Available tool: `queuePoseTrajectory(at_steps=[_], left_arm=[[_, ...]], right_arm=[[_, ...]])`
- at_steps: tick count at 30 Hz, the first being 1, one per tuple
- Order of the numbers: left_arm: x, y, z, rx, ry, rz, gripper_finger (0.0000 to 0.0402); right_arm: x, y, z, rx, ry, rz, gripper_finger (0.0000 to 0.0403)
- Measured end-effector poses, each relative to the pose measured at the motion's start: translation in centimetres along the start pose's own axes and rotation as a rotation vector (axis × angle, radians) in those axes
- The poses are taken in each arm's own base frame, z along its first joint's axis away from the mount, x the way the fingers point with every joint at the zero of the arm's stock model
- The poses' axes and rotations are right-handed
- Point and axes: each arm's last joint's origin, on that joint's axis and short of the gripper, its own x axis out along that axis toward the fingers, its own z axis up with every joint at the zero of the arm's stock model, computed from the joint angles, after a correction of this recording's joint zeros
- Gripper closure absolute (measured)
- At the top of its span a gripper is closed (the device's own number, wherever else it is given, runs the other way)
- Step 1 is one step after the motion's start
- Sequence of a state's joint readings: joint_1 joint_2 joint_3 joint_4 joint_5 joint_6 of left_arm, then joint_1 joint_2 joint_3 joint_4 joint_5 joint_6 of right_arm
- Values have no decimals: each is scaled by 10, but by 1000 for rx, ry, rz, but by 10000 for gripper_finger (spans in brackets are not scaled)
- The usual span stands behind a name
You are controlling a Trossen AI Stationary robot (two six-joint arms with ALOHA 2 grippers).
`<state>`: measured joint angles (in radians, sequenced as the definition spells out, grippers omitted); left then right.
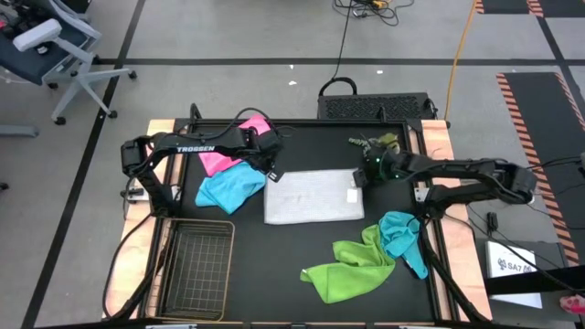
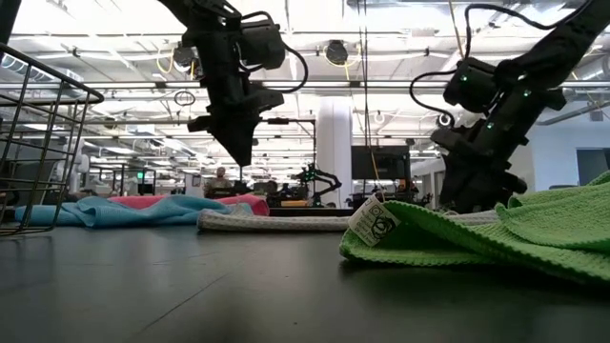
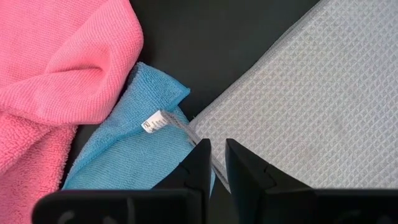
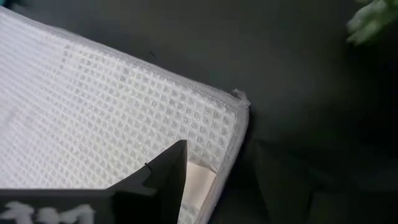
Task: Fold microfiber towels
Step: Fold the gray microfiber cloth
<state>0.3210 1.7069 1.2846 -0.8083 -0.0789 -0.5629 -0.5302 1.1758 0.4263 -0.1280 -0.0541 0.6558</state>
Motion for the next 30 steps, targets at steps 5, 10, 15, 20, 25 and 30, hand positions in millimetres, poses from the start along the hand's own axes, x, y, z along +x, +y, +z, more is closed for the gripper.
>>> queuePoseTrajectory(at_steps=[5, 10, 15, 20, 25, 30], left_arm=[[0, 0, 0, 0, 0, 1, 352], [0, 0, 0, 1, 1, 0, 352], [0, 0, 0, 1, 2, 0, 352], [0, 0, 0, 1, 2, 0, 353], [0, 0, 0, 1, 3, 0, 353], [0, 0, 0, 1, 3, 0, 353]], right_arm=[[8, 2, -5, -5, 47, -11, 227], [9, 3, -5, -1, 50, -1, 227], [3, 8, -1, 9, 22, 71, 227], [-9, 16, 6, -5, -12, 145, 227], [-23, 21, 13, -30, -82, 192, 235], [-34, 19, 9, -26, -65, 211, 235]])
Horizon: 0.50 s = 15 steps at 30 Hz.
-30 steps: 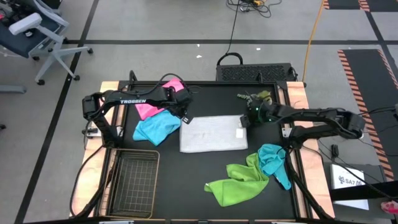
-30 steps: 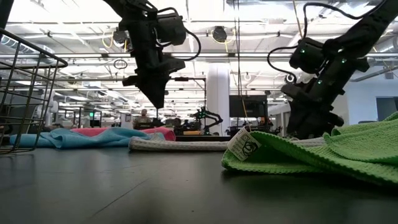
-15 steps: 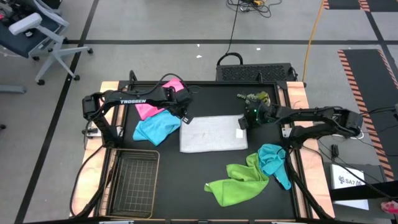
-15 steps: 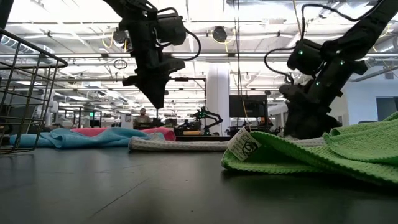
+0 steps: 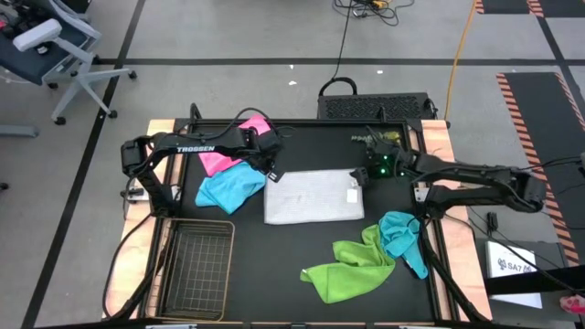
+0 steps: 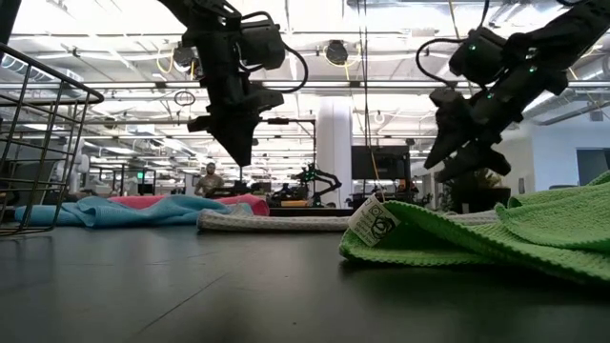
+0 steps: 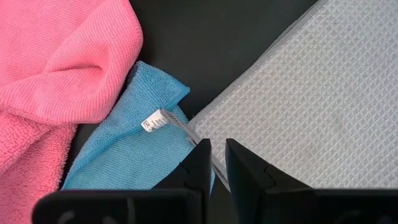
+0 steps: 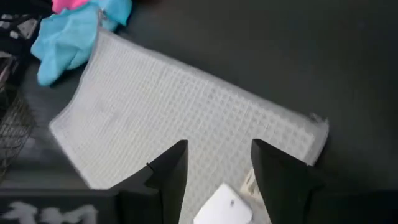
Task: Fold microfiber towels
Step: Fold the gray microfiber cloth
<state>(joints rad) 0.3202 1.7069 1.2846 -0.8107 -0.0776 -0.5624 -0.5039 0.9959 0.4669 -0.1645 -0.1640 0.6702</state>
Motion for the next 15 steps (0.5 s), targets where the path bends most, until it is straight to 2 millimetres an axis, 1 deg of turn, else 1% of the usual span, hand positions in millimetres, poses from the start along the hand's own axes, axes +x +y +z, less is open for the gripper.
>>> queuePoseTrajectory(at_steps=[6, 15], left_arm=[[0, 0, 0, 0, 0, -1, 353], [0, 0, 0, 0, 1, -2, 353]], right_arm=[[-12, 6, -1, 5, -2, 74, 236], [-38, 28, 14, 1, -177, 347, 236]])
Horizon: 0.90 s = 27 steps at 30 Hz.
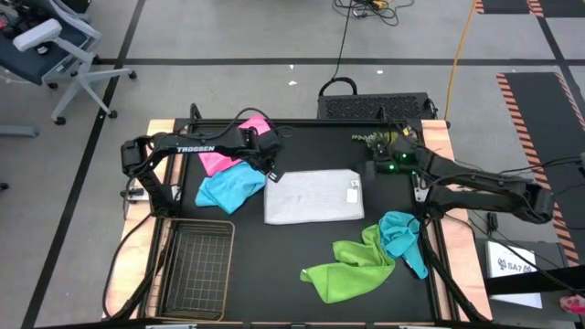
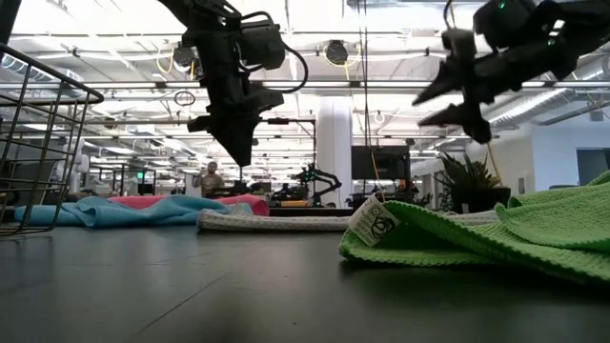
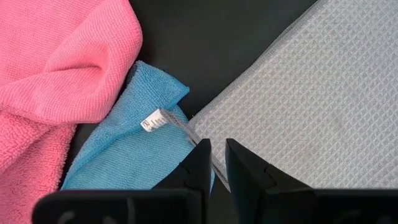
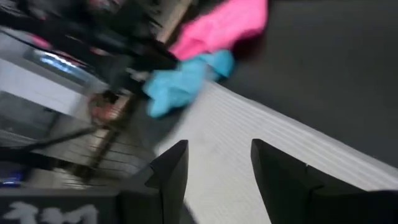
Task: Fold microfiber towels
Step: Fold the gray microfiber cloth
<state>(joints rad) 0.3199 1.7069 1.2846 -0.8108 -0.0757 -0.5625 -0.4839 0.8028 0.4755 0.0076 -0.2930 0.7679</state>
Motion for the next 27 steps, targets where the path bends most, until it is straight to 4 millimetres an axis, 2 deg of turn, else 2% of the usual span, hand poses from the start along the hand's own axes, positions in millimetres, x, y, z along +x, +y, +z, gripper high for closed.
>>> queuePoseTrajectory(at_steps=[5, 11, 14, 17, 21, 27], left_arm=[[0, 0, 0, 0, 0, 0, 353], [0, 0, 0, 0, 0, 0, 353], [0, 0, 0, 0, 9, -15, 353], [0, -1, -1, 0, 18, -28, 353], [0, -1, -1, 7, 18, -29, 353], [0, -1, -1, 39, 18, -29, 353]], right_arm=[[-6, 32, 18, -77, 17, 32, 237], [-5, 73, 42, -235, 201, -203, 255], [9, 91, 49, -292, 322, -265, 265], [31, 103, 51, -349, 428, -273, 265], [56, 97, 42, -366, 599, -340, 258], [65, 70, 23, -236, 723, -495, 250]])
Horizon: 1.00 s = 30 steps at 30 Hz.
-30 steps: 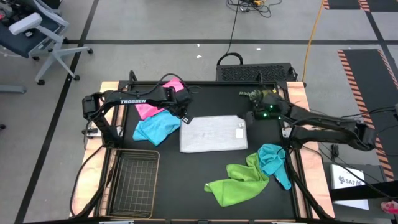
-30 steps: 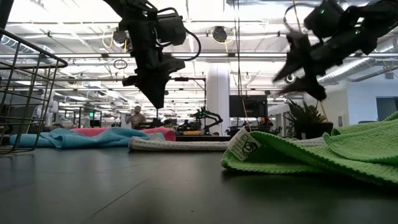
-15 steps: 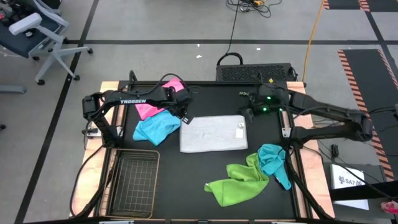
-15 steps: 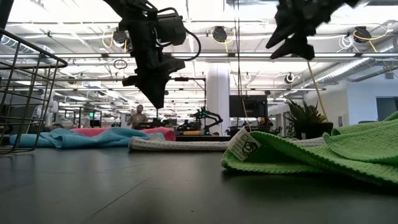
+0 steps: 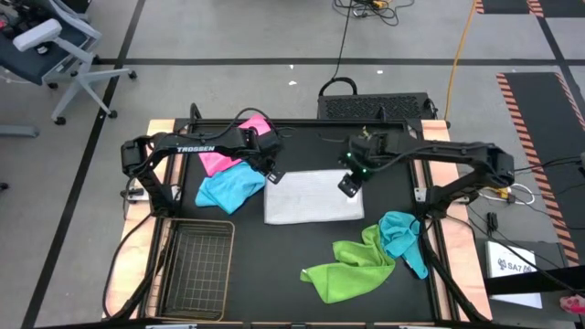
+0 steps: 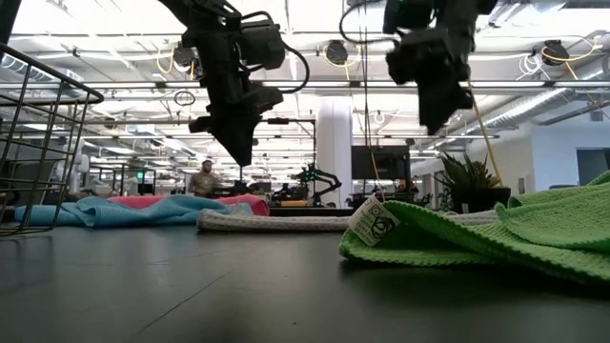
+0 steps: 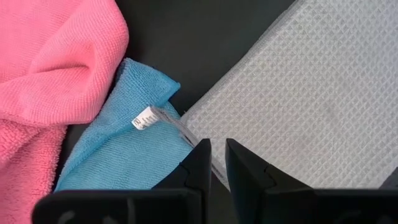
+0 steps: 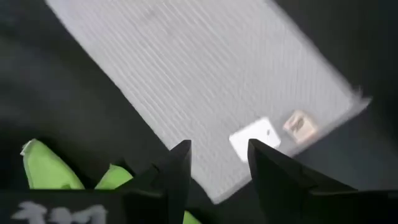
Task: Fold microfiber towels
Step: Fold the gray microfiber cloth
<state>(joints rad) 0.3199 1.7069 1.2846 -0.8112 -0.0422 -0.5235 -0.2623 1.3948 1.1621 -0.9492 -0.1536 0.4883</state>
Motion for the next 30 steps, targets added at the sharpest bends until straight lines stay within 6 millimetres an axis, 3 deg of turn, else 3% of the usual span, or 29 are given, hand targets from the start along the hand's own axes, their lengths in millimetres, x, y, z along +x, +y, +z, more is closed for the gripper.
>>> queuePoseTrajectory(at_steps=[21, 30], left_arm=[[0, -3, -1, 73, 4, -19, 353], [0, -3, -1, 57, 8, -18, 353]], right_arm=[[43, -8, -91, 437, -25, 205, 250], [49, -3, -109, 452, 16, 220, 250]])
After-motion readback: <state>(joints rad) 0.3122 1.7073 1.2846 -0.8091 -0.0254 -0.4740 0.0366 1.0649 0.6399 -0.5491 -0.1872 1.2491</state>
